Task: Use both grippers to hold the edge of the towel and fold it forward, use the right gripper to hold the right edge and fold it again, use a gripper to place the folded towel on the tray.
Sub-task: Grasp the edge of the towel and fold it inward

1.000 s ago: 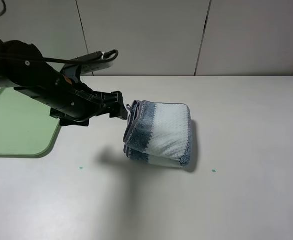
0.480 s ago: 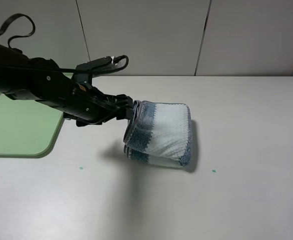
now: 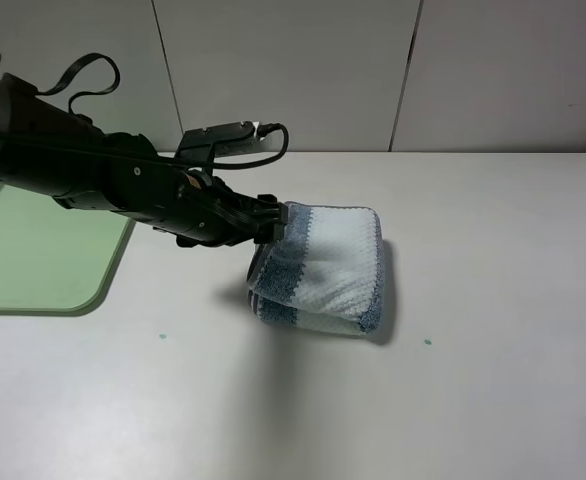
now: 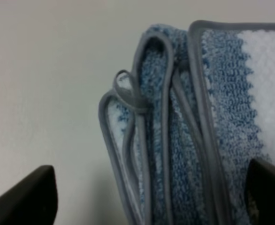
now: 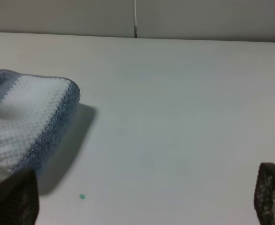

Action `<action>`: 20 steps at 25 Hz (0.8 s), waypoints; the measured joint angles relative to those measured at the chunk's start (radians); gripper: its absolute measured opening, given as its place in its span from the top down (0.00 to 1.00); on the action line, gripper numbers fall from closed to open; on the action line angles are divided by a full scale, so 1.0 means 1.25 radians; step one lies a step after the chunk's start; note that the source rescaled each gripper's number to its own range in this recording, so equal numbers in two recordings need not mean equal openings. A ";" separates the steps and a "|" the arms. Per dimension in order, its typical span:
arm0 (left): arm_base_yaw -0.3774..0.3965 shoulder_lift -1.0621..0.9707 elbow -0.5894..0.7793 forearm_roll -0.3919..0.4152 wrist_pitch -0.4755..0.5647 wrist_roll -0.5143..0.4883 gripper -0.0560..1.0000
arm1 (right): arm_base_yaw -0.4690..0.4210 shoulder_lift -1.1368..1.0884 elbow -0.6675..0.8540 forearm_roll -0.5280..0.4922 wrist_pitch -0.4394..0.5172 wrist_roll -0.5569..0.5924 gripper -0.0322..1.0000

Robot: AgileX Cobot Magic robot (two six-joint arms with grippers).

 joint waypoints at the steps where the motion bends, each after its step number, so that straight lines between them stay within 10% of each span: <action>1: -0.003 0.002 -0.001 0.000 -0.003 0.002 0.17 | 0.000 0.000 0.000 0.000 0.000 0.000 0.00; 6: -0.016 0.016 -0.005 0.000 -0.016 0.003 0.02 | 0.000 0.000 0.000 0.000 0.000 0.000 0.00; 20: -0.024 0.047 -0.005 -0.015 -0.004 0.003 0.00 | 0.000 0.000 0.000 0.000 0.000 0.000 0.00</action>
